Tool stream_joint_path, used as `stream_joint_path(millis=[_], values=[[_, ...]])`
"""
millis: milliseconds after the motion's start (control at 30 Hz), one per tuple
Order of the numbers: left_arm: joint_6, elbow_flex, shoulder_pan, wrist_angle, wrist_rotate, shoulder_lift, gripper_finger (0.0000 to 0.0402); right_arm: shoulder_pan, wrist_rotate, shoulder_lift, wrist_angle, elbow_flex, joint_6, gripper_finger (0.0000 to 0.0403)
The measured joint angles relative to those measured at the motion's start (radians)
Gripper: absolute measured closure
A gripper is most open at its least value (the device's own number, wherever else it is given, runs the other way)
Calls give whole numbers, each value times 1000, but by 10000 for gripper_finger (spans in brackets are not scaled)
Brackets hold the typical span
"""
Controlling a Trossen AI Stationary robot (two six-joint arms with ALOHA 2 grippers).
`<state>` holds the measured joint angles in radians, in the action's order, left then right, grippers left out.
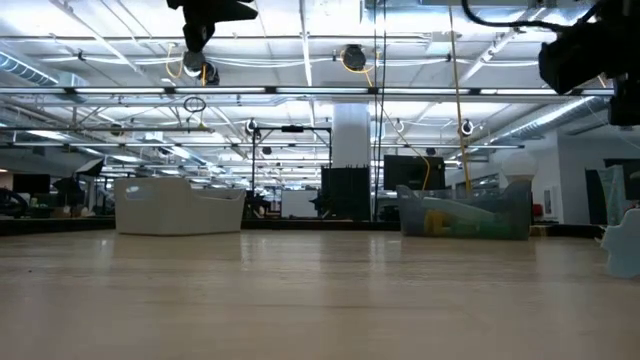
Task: Pick and place Stapler, Stapler remover, tape
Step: Put the purple staple remover into the white bin
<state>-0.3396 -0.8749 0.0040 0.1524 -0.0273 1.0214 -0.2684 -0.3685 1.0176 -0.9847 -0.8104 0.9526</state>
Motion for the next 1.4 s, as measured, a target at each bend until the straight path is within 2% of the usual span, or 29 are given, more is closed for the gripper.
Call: stream_joint_path(millis=[167,333,467,567,633,800,1033,1400], values=[[-2,0,0,1,0,0,309,-44,41,-1,0,2,-21,220],[1,0,0,1,0,0,309,-48,66,0,9,51,52,219],[1,0,0,1,-8,0,309,-48,1,0,70,126,75,211],[-2,0,0,1,-34,0,309,-48,-86,0,179,186,79,200],[-3,0,1,1,-36,0,309,-48,-107,-1,240,220,95,195],[2,0,1,2,-57,0,309,-48,-61,-1,271,275,135,195],[5,0,1,3,-79,0,309,-48,30,-1,285,282,104,197],[5,0,1,12,-79,0,309,-48,55,-1,288,288,67,206]])
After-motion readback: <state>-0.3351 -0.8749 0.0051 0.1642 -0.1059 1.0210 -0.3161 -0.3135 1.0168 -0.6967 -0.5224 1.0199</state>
